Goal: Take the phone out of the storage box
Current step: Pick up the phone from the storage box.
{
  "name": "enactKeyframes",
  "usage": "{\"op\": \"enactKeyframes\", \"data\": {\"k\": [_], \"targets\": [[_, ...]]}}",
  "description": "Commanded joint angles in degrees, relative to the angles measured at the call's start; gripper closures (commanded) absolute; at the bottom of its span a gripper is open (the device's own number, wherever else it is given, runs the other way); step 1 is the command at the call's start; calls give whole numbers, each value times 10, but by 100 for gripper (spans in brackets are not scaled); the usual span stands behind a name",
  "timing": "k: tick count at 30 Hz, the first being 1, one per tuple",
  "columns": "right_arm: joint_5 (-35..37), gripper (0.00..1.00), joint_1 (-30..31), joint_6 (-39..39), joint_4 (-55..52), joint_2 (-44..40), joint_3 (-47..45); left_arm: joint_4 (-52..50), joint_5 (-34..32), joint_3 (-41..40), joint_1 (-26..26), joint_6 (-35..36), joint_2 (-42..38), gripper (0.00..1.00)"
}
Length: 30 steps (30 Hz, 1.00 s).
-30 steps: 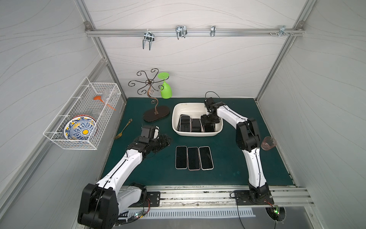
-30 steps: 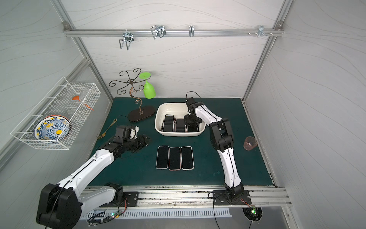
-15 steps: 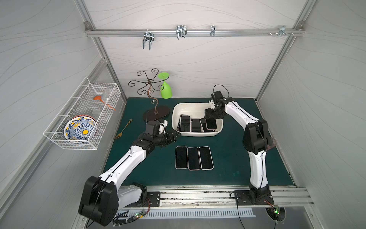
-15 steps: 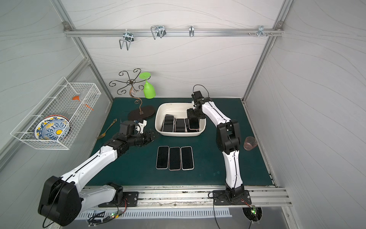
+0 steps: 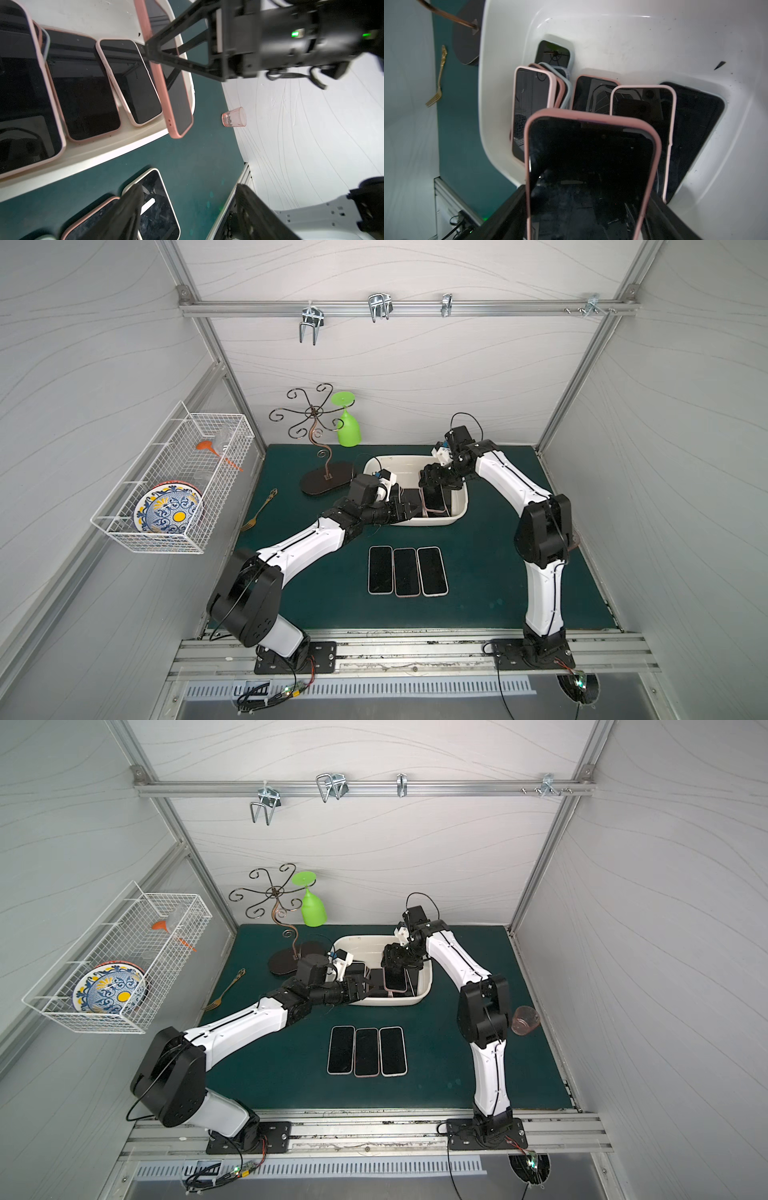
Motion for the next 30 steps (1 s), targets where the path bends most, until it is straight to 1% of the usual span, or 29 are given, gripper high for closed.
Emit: {"op": "enactKeyframes", "data": {"k": [1, 10, 13, 19, 23, 26, 28, 30], "targets": [[-59, 81, 8, 16, -2, -49, -10, 26, -28, 31, -7, 1, 15, 25], [-82, 81, 41, 21, 4, -62, -36, 38, -60, 52, -21, -10, 39, 25], [-88, 81, 47, 26, 9, -67, -46, 32, -58, 61, -21, -11, 46, 27], [-100, 82, 49, 35, 18, -75, -56, 32, -56, 66, -21, -20, 64, 45], [-108, 81, 47, 40, 24, -71, -64, 30, -58, 67, -21, -24, 65, 64], [-131, 81, 40, 52, 43, -69, -79, 15, -61, 73, -20, -20, 60, 78], [-142, 80, 35, 60, 56, -69, -89, 9, -61, 73, -21, -18, 54, 81], [-160, 77, 33, 65, 68, -70, -98, 3, -62, 69, -21, -17, 48, 86]]}}
